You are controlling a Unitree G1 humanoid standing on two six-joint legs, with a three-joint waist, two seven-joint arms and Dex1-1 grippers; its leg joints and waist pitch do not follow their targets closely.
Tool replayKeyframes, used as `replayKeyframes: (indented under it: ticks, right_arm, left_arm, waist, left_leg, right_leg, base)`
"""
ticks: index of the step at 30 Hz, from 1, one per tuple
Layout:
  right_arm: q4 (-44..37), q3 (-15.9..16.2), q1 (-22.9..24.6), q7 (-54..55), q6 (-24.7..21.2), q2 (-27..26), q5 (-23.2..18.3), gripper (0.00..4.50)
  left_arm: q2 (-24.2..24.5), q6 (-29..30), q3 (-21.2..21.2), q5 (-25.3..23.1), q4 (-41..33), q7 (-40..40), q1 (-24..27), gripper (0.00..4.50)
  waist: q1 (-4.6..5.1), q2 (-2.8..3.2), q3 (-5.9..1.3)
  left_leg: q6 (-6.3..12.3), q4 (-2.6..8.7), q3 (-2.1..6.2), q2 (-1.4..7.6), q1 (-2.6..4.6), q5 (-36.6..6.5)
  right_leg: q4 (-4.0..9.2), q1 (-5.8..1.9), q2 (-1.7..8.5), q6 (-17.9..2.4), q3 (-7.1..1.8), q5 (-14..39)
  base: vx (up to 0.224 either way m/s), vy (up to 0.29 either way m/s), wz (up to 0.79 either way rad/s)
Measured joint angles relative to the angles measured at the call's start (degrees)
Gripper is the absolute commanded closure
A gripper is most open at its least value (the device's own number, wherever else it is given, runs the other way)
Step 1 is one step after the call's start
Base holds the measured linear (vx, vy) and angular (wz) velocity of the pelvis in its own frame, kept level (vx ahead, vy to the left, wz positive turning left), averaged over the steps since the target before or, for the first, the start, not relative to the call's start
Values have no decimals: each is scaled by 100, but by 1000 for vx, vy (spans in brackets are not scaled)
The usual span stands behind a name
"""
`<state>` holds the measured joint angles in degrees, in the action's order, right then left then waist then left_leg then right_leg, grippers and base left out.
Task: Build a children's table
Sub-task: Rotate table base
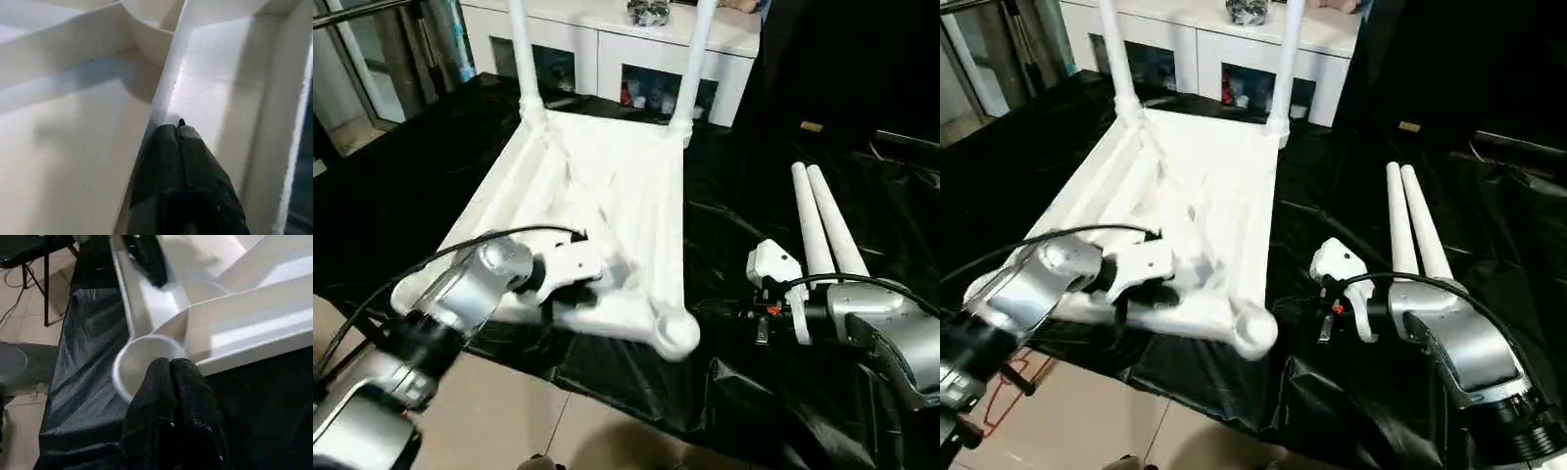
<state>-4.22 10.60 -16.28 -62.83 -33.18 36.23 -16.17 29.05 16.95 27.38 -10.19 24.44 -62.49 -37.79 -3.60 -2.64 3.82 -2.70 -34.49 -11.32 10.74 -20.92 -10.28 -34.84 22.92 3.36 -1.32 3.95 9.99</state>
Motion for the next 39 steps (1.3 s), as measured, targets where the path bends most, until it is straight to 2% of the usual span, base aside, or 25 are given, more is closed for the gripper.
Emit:
replayKeyframes:
  ticks: [4,10,12,14,15,17,18,19,21,23,25,29,30,32,34,35,36,39]
  right_arm:
    - [18,2,0,117,14,0,73,443]
    - [38,-37,-9,412,124,-36,132,443]
    - [39,-196,-17,594,117,-182,108,443]
    - [73,-420,-52,908,53,-401,77,443]
    - [267,-647,-248,1345,-84,-678,68,418]
    - [560,-1028,-554,2039,-174,-964,90,410]
    - [667,-1177,-683,2323,-201,-1056,99,403]
    - [726,-1293,-780,2599,-260,-1106,114,375]
    - [820,-1514,-904,3156,-402,-1298,187,367]
    - [940,-1687,-958,3783,-702,-1541,352,366]
    - [1065,-1804,-1045,4292,-1120,-1756,492,336]
    - [1484,-1905,-1269,4834,-1554,-1744,708,313]
    - [1583,-1923,-1358,4916,-1571,-1716,714,313]
    - [1962,-1959,-1686,5148,-1551,-1652,747,279]
    - [2282,-2050,-1904,5324,-1503,-1556,814,276]
    - [2376,-2115,-1965,5396,-1491,-1532,851,276]
    - [2466,-2148,-2017,5447,-1485,-1528,889,245]
    - [2790,-2161,-2122,5576,-1498,-1459,973,238]
  left_arm:
    - [-250,-111,-105,-82,454,541,-177,450]
    - [-312,-188,-201,-114,655,856,-279,450]
    - [-362,-10,-444,62,483,855,-242,450]
    - [-443,275,-794,353,4,856,-162,450]
    - [-522,500,-1118,628,-460,925,-90,450]
    - [-685,808,-1450,978,-1070,1050,-98,417]
    - [-720,913,-1562,1098,-1255,1104,-98,409]
    - [-729,985,-1656,1187,-1405,1171,-76,399]
    - [-774,1123,-1888,1307,-1621,1337,69,385]
    - [-832,1257,-2045,1390,-1902,1487,341,372]
    - [-944,1426,-2189,1513,-2126,1571,661,361]
    - [-1177,1677,-2211,1624,-2259,1796,829,325]
    - [-1225,1757,-2244,1679,-2278,1861,809,325]
    - [-1207,1866,-2224,1780,-2346,1831,769,298]
    - [-1193,1998,-2205,1837,-2426,1782,769,292]
    - [-1192,2063,-2203,1846,-2470,1781,775,292]
    - [-1173,2116,-2201,1860,-2521,1769,796,271]
    - [-1142,2271,-2139,1965,-2756,1633,858,257]
  waist:
    - [0,12,-7]
    - [6,17,-6]
    - [4,22,-3]
    - [2,25,-1]
    - [6,24,-1]
    - [7,28,-3]
    - [8,29,-4]
    - [7,34,-7]
    - [17,45,-13]
    - [29,53,-14]
    - [52,79,-2]
    - [27,78,3]
    - [26,78,3]
    - [33,67,3]
    - [33,67,3]
    - [30,66,3]
    - [30,65,3]
    - [26,57,7]
  left_leg:
    - [1,-5,1,0,-6,0]
    - [0,-2,3,2,-13,0]
    - [1,-1,3,2,-17,0]
    - [0,-2,2,2,-17,0]
    - [1,-6,2,2,-16,0]
    - [0,-9,0,1,-11,0]
    - [0,-9,0,1,-10,0]
    - [0,-9,0,1,-9,0]
    - [0,-7,0,2,-10,0]
    - [-1,-3,0,1,-13,0]
    - [-1,-3,-3,0,-17,-1]
    - [-2,-3,-3,0,-18,1]
    - [-4,-4,-3,0,-17,3]
    - [-8,-5,-4,0,-14,6]
    - [-8,-4,-5,-1,-14,6]
    - [-9,-4,-5,0,-15,6]
    - [-9,-4,-5,0,-14,6]
    - [-9,0,-5,-1,-20,5]
  right_leg:
    - [0,1,0,-1,0,-2]
    - [-3,11,0,-8,3,-6]
    - [-5,15,0,-16,4,-11]
    - [-6,15,0,-30,3,-19]
    - [-10,15,1,-34,3,-21]
    - [-11,13,2,-36,2,-22]
    - [-12,13,2,-35,2,-22]
    - [-13,12,2,-29,3,-18]
    - [-14,13,1,-9,2,-6]
    - [-13,16,0,-14,2,-9]
    - [-13,19,0,-27,-1,-17]
    - [-16,22,0,-24,-2,-15]
    - [-17,21,0,-18,-2,-12]
    - [-17,21,0,-1,-3,-2]
    - [-18,21,0,2,-4,-2]
    - [-18,21,0,3,-4,-1]
    - [-18,21,0,4,-3,0]
    - [-18,26,0,1,-3,-2]
  base:
    - [0,0,0]
    - [0,0,0]
    - [0,0,0]
    - [0,0,0]
    - [0,0,0]
    - [0,0,0]
    - [0,0,0]
    - [0,0,0]
    - [0,0,0]
    - [0,0,0]
    - [0,0,0]
    - [0,0,0]
    - [0,0,0]
    - [0,0,0]
    - [0,0,0]
    - [0,0,0]
    - [0,0,0]
    - [0,0,0]
